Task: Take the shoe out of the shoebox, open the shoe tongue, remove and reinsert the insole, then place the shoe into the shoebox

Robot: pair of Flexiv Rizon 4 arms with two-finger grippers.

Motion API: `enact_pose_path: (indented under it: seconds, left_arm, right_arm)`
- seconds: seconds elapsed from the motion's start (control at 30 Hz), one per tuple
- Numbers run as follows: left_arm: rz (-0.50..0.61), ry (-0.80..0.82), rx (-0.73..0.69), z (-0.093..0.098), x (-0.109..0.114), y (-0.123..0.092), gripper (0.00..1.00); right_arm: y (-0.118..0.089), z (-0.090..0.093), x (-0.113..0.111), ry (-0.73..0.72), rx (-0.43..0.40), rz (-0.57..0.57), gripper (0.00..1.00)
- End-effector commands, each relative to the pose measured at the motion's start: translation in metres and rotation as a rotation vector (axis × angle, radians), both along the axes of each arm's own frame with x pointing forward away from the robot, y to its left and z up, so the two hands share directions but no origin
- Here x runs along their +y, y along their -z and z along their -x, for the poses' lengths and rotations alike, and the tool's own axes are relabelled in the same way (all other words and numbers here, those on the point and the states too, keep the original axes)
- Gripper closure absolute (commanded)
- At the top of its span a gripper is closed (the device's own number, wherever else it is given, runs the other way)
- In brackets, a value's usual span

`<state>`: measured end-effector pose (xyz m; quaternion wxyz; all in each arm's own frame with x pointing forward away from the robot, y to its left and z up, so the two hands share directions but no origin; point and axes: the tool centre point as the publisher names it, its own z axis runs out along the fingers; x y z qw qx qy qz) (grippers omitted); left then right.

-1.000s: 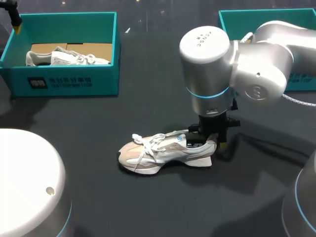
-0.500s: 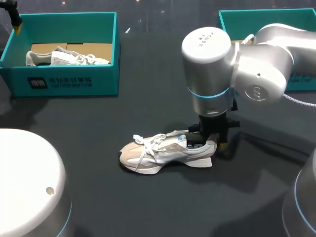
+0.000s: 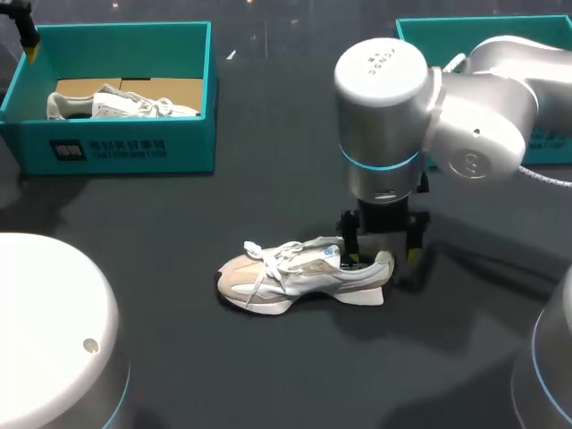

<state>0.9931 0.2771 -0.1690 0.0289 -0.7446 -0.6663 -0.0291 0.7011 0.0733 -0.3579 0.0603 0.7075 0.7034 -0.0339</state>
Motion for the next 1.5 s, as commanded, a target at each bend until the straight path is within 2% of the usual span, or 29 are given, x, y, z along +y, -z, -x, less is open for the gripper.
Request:
enact_pose_path:
  seconds: [0.03,0.1,0.13,0.17,0.57,0.63,0.7,0.77,0.87,0.93,1.3,1.4,1.5]
  left_arm:
    - [-0.002,0.001,-0.002,0.001,0.0,0.0,0.0]
    - [-0.002,0.001,-0.002,0.001,0.0,0.0,0.0]
    - [-0.002,0.001,-0.002,0.001,0.0,0.0,0.0]
    - [-0.002,0.001,-0.002,0.001,0.0,0.0,0.0]
    - [-0.002,0.001,-0.002,0.001,0.0,0.0,0.0]
    - [-0.002,0.001,-0.002,0.001,0.0,0.0,0.0]
    - [-0.002,0.001,-0.002,0.001,0.0,0.0,0.0]
    - [-0.002,0.001,-0.002,0.001,0.0,0.0,0.0]
    - [-0.002,0.001,-0.002,0.001,0.0,0.0,0.0]
    - [-0.002,0.001,-0.002,0.001,0.0,0.0,0.0]
    - [-0.002,0.001,-0.002,0.001,0.0,0.0,0.0]
    - [-0.002,0.001,-0.002,0.001,0.0,0.0,0.0]
    - [-0.002,0.001,-0.002,0.001,0.0,0.0,0.0]
  right_arm:
    - [-0.051,0.007,-0.019,-0.099,-0.097,-0.179,0.0]
    - [-0.071,0.005,-0.025,-0.231,-0.169,-0.384,0.0]
    - [-0.079,0.005,-0.027,-0.306,-0.167,-0.456,0.0]
    - [-0.086,0.004,-0.027,-0.297,-0.068,-0.376,0.0]
    - [-0.086,0.004,-0.027,-0.297,-0.068,-0.376,0.0]
    - [-0.086,0.003,-0.029,-0.394,-0.066,-0.363,0.0]
    - [-0.092,0.003,-0.038,-0.454,-0.128,-0.426,0.0]
    - [-0.098,0.002,-0.047,-0.56,-0.167,-0.433,0.0]
    - [-0.103,0.001,-0.057,-0.782,-0.235,-0.526,0.0]
    - [-0.103,0.004,-0.062,-0.95,-0.227,-0.635,0.0]
    - [-0.103,0.004,-0.062,-0.95,-0.227,-0.635,0.0]
    - [-0.092,0.004,-0.066,-1.103,-0.385,-0.716,0.0]
    - [-0.081,0.004,-0.076,-1.126,-0.459,-0.716,0.0]
